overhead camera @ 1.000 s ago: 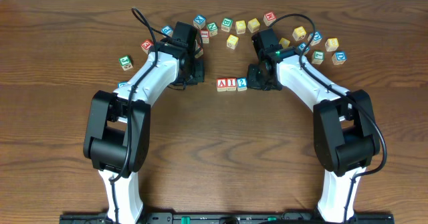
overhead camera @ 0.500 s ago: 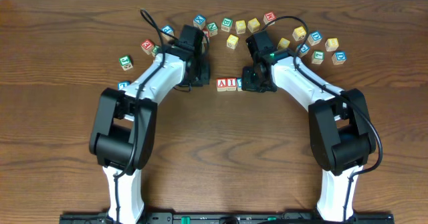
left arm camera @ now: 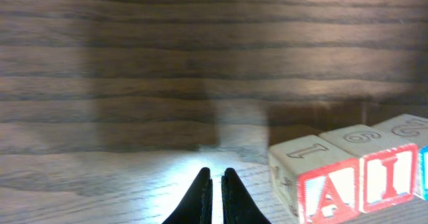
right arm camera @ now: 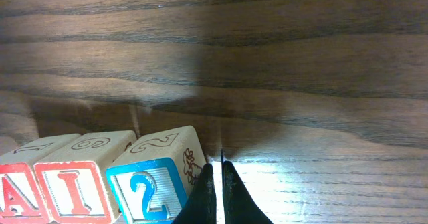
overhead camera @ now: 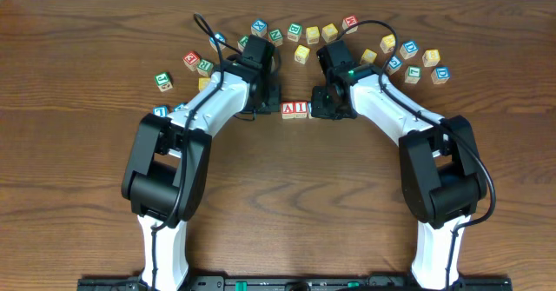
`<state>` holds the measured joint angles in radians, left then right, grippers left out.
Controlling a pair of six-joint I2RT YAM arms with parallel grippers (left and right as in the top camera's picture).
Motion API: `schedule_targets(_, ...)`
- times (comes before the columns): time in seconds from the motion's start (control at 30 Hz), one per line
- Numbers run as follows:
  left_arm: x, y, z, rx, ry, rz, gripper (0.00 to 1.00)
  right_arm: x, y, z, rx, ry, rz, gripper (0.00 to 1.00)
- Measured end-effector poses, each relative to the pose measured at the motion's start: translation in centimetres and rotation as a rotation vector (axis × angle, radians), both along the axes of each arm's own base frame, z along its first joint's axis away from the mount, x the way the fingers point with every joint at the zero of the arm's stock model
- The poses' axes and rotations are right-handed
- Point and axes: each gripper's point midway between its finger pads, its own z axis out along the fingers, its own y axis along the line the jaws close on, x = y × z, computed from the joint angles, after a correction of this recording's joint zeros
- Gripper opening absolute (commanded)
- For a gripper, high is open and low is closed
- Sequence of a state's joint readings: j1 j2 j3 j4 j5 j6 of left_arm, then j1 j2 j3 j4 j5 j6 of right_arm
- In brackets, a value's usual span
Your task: Spell out AI2
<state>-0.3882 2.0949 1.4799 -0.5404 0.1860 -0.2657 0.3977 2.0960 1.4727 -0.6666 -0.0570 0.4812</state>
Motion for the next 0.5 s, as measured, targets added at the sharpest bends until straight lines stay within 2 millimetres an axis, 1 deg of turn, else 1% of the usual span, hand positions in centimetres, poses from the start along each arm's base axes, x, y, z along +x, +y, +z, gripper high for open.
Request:
schedule_targets(0.33,-0.1,-0.7,0.1,-0.003,-0.008,-0.014,0.08,0.1,0.1,0.0,0.002,-0.005,0.004,0.01)
schedule_targets(0.5,-0.2,-1.5,0.2,-0.007,-0.02,-0.034,0.08,0.1,0.1,0.0,0.002,-0.006,0.005,0.01)
